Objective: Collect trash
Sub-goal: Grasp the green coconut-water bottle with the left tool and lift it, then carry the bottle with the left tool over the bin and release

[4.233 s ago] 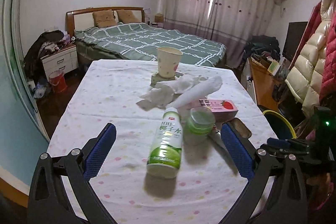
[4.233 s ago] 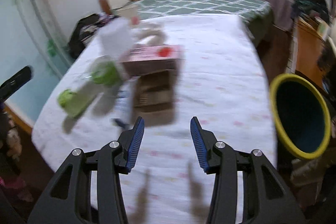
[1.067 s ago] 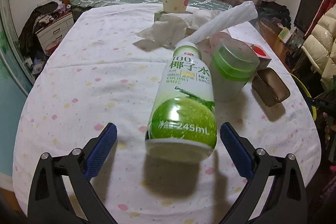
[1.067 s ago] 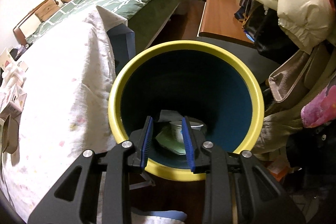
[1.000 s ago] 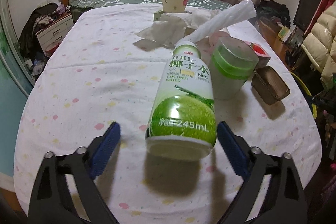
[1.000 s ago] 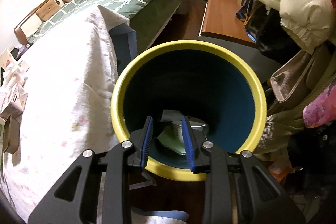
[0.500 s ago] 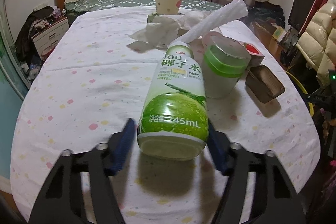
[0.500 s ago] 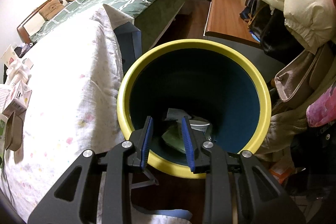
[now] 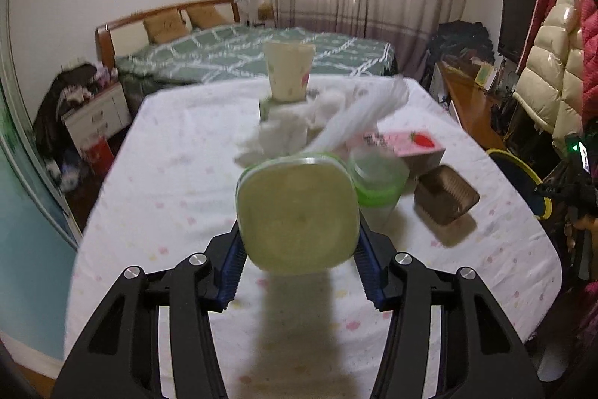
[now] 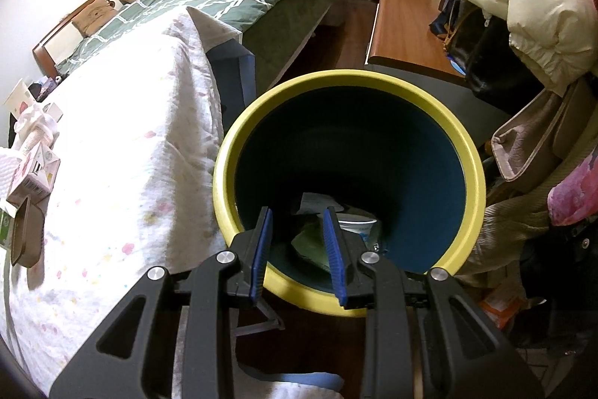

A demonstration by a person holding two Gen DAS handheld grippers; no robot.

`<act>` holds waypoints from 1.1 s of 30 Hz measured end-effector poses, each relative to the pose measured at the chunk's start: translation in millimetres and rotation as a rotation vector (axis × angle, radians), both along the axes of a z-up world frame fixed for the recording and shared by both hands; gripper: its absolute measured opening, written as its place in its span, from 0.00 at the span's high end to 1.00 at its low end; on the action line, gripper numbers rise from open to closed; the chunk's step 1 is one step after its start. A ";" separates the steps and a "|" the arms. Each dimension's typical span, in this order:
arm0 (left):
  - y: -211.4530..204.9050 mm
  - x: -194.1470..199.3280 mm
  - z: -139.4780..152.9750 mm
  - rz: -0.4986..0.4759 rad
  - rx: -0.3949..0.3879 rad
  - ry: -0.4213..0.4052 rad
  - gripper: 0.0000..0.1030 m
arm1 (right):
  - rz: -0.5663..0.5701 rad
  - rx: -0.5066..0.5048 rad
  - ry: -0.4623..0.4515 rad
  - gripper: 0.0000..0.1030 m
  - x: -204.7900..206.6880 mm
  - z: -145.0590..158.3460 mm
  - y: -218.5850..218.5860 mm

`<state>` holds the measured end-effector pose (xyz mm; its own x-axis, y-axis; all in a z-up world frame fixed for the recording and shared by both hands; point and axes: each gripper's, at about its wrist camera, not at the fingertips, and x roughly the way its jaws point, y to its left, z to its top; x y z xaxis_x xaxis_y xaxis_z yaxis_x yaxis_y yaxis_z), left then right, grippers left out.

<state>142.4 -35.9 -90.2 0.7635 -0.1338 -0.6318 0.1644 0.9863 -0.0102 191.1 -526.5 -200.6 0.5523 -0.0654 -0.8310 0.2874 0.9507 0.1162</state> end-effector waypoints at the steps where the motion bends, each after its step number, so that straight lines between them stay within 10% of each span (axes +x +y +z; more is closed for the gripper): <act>1: 0.0 -0.4 5.0 0.000 0.005 -0.013 0.49 | 0.001 0.000 0.000 0.74 -0.3 0.1 0.6; 33: -3.8 -23.9 51.2 -0.036 -0.041 -0.096 0.50 | 0.005 0.007 -0.024 0.74 -8.9 7.9 2.9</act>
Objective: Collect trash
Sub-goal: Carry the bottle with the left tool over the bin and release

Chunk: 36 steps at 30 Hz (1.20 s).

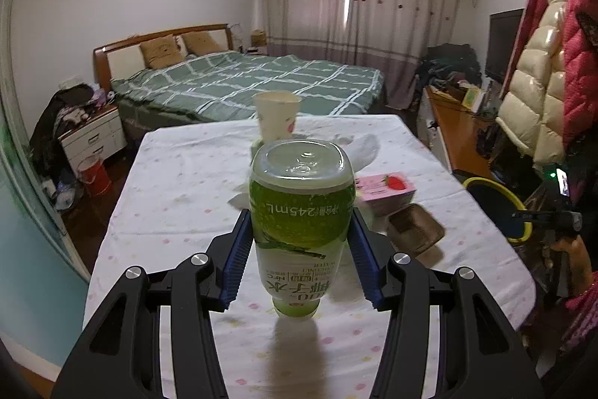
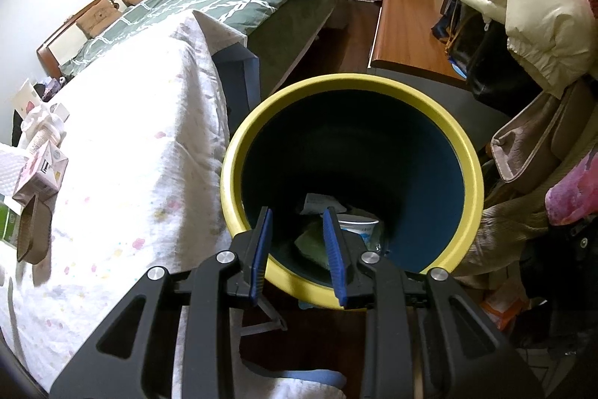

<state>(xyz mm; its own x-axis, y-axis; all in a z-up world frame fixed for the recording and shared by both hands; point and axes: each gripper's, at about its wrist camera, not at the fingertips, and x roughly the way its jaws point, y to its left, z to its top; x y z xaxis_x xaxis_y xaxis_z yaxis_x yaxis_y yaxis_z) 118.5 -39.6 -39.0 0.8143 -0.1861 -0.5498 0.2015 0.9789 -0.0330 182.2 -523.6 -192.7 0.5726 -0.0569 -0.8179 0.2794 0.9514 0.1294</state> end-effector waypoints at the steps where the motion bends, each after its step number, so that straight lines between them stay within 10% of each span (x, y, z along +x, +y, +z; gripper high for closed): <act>1: -4.1 -0.9 4.0 -0.014 -0.002 -0.003 0.50 | -0.001 0.001 -0.003 0.74 -1.5 1.9 -0.9; 20: -164.2 34.5 54.1 -0.397 -0.003 -0.046 0.50 | -0.080 0.021 -0.108 0.74 -62.1 31.1 -54.3; 36: -395.2 115.0 -14.2 -0.723 -0.021 0.137 0.50 | -0.143 0.047 -0.113 0.74 -111.7 26.8 -91.6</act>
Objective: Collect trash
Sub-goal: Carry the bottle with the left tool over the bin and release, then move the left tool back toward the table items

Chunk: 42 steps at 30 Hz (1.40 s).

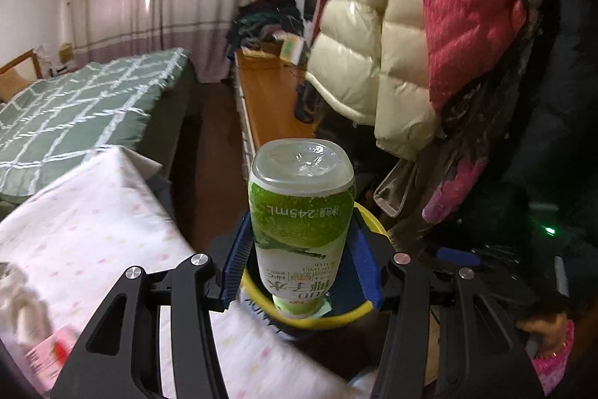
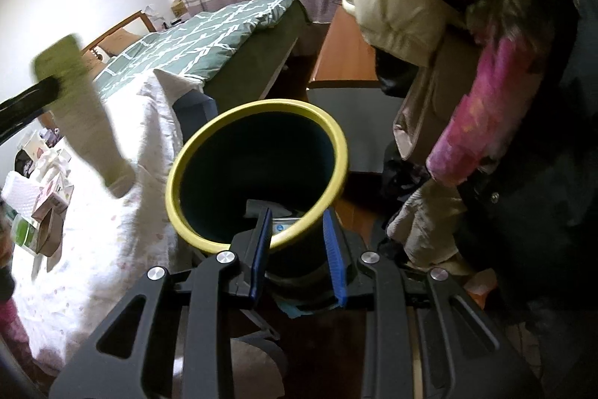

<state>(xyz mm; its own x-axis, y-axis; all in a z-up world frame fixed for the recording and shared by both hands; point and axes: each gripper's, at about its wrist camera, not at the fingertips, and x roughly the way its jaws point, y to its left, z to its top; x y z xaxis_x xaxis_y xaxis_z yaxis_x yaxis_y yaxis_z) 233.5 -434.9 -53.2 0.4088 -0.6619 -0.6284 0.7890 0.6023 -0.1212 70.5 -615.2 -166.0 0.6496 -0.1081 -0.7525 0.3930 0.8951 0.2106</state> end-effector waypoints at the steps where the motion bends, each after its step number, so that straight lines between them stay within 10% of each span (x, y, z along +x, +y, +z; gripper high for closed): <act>1: -8.2 1.9 -6.3 -0.008 0.007 0.012 0.50 | -0.004 0.003 0.005 0.74 -0.2 -1.8 -2.0; 14: -77.8 18.2 -77.9 -0.026 0.133 0.124 0.50 | -0.022 0.014 0.034 0.73 -5.0 -9.7 -12.0; 23: -26.3 -1.3 -43.6 0.014 0.078 0.063 0.23 | -0.003 0.011 0.031 0.72 -3.8 -6.7 -1.3; 32: 103.4 -32.6 1.9 0.203 -0.030 0.017 0.08 | 0.078 0.007 0.032 0.71 12.7 -5.8 31.1; 42: 305.1 -68.9 24.2 0.668 -0.089 -0.041 0.05 | 0.275 0.001 0.032 0.70 54.1 -2.5 114.5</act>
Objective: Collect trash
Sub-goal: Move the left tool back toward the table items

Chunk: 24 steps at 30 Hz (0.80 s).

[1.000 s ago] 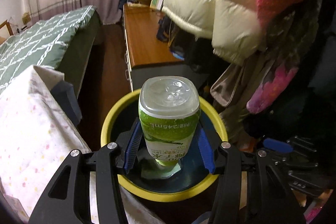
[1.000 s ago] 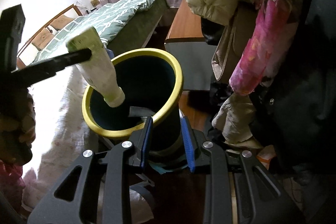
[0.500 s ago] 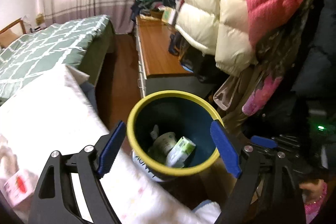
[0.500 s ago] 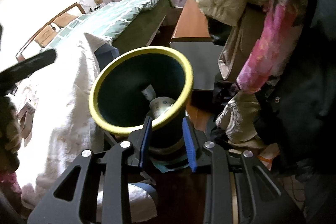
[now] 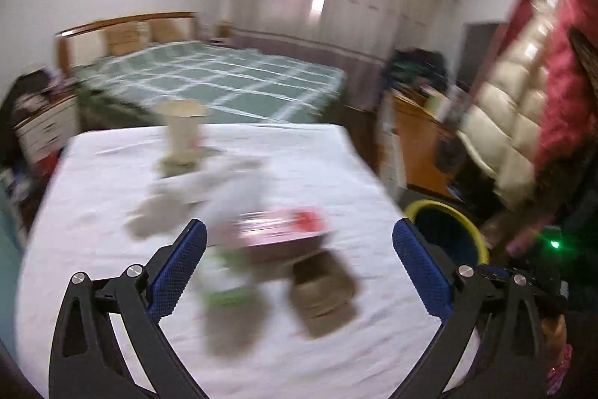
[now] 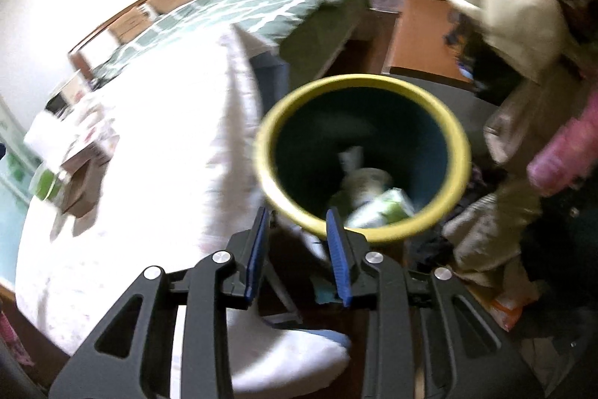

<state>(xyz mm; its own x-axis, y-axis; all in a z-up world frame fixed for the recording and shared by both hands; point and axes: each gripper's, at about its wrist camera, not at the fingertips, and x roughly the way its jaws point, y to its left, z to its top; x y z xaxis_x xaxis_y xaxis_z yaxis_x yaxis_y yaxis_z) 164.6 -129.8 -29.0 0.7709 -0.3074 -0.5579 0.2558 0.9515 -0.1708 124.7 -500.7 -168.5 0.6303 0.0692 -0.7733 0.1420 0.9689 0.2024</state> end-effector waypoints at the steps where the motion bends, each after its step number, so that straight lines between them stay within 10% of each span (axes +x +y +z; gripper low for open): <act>1: 17.2 -4.6 0.2 0.038 -0.002 -0.002 0.05 | 0.026 -0.003 -0.002 0.70 4.7 1.4 11.7; 21: 144.9 -50.1 -6.9 0.259 -0.054 -0.026 0.05 | 0.457 0.022 -0.129 0.57 59.9 56.9 227.6; 24: 150.3 -49.6 -9.4 0.265 -0.061 -0.016 0.05 | 0.476 0.097 -0.152 0.42 79.4 72.2 240.2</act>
<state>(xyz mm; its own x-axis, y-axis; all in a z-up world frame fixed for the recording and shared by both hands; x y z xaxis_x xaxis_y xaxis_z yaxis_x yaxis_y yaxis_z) 115.1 20.6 -38.4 0.8378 -0.1260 -0.5313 0.0020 0.9737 -0.2279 204.1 -260.5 -96.2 0.6164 0.4427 -0.6512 -0.3483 0.8950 0.2787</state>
